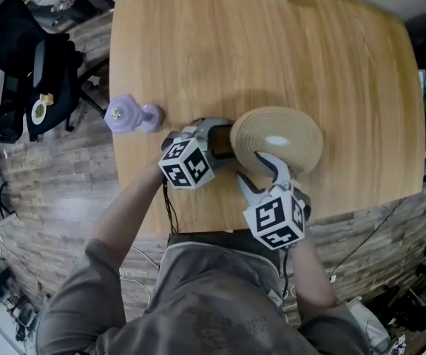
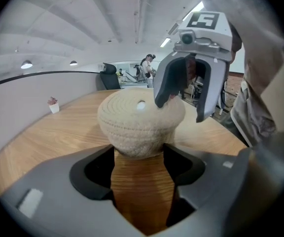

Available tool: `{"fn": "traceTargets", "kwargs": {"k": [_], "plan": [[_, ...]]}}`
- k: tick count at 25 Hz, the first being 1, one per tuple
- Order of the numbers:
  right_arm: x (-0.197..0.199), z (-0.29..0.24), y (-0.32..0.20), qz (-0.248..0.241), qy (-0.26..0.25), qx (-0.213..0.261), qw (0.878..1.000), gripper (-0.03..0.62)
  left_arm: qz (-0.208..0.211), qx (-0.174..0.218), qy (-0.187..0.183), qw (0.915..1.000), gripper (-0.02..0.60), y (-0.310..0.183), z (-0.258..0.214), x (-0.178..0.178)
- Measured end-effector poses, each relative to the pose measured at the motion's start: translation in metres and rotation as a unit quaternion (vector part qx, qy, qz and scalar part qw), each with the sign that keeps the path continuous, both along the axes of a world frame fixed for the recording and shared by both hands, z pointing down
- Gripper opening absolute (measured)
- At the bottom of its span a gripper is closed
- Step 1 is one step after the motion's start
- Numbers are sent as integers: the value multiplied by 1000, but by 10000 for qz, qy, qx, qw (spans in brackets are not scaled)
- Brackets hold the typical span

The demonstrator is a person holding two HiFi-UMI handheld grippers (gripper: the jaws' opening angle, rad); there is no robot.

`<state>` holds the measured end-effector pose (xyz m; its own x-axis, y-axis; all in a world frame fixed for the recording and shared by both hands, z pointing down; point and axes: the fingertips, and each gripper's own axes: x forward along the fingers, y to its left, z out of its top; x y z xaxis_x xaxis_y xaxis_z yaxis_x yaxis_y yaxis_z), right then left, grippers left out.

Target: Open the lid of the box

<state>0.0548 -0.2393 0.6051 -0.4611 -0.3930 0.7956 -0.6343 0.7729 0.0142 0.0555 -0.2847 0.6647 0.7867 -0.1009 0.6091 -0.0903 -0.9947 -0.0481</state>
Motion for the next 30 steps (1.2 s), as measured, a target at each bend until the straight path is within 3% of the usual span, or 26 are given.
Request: {"fn": "traceTargets", "kwargs": {"k": [7,12,17,18,25,30], "plan": [[-1,12,0,-311,1009,559,9928,224,-54,-89,-6,9999,308,1,0,0],[-2,18,-4,-467,1735,1169,9767,222,-170,-166,-24,9997,304,1,1,0],[-7,18,-11,-607,2001,1320,9689,205,-231,-172,-24,9996,298,1,0,-1],[-6,17,-13,-631,1991,1297,9693,166,-241,-167,-21,9996,298,0,0,-1],[-8,8,-11,-466,1378,1246,9815,124,-276,-219,-20,9994,295,5,3,-4],[-2,-41,-32,186,133,1562,9875,98,-320,-251,-49,9992,285,1,3,-6]]}}
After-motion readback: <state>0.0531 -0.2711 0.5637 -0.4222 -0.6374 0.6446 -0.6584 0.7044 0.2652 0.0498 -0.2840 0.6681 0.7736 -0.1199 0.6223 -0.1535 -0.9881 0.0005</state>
